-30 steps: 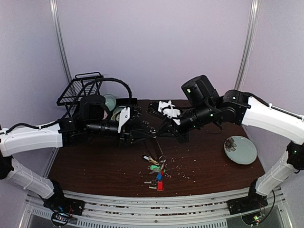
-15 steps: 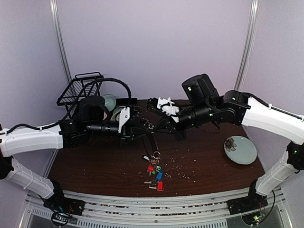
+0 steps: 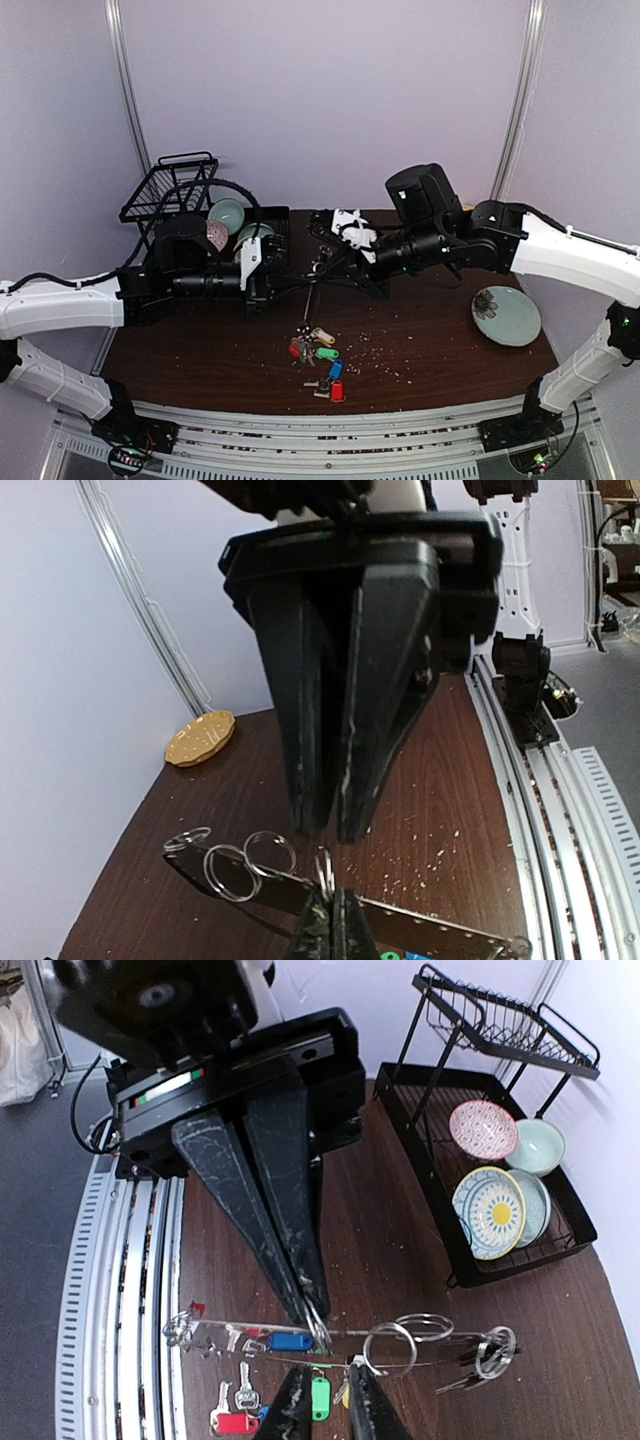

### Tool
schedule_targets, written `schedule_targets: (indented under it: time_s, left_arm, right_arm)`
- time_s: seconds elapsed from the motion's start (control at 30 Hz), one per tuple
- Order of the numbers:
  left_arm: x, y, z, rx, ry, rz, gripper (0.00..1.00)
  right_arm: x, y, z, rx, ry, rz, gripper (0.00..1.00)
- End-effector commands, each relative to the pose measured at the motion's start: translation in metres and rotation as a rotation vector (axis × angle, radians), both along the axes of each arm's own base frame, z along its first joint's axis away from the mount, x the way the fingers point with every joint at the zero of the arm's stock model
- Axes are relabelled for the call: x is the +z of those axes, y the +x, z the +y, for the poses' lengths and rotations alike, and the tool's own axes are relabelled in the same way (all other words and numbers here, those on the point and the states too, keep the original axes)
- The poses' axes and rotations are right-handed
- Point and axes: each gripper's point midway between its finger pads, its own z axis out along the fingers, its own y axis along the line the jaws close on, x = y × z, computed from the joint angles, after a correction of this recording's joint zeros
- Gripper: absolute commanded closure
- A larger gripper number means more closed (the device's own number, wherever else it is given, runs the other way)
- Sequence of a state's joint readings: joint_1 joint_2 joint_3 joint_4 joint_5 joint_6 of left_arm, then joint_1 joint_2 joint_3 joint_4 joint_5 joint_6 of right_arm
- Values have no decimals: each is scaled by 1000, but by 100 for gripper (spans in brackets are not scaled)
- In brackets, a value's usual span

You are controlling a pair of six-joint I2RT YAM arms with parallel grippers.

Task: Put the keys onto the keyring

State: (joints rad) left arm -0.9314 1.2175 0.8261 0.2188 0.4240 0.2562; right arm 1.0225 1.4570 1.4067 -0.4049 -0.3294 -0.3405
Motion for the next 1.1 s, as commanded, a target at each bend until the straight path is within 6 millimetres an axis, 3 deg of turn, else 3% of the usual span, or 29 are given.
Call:
schedule_targets:
  time_s: [0.0,0.13,0.23,0.37,0.47,0.6,0.67,0.73,0.83,0.9,0.97,1.07]
  left_arm:
    - [21,3,17,60,-44,-222,100]
    - [12,0,27,55,31,-362,100]
    - [6,-5,31,35,68,-413,100]
    - [4,-10,38,26,85,-402,100]
    - [3,-16,46,35,88,-350,100]
    - [1,-26,61,55,42,-296,100]
    - [-2,-30,66,56,39,-283,100]
    - [-4,-34,68,42,50,-291,100]
    - [-5,-33,70,44,77,-316,100]
    - [-4,-31,71,55,78,-326,100]
    - [-3,-33,73,58,62,-331,100]
    - [-5,-36,76,59,39,-342,100]
  right_arm:
    - [31,-7,-9,-2,134,-26,80]
    - [41,-2,-20,-27,226,45,71]
    - [20,19,-31,-151,243,169,64]
    - [-61,37,-48,-403,97,369,64]
    - [-128,22,-57,-498,-71,461,58]
    - [-180,-20,-50,-408,-200,474,57]
    - [-185,-32,-39,-334,-169,433,56]
    - [-187,-46,-36,-187,-201,268,55]
    - [-187,-51,-41,14,-258,26,56]
    - [-206,-73,-52,256,-348,-91,57]
    - [-218,-88,-54,385,-390,-109,60]
    - [-231,-91,-50,437,-428,-123,65]
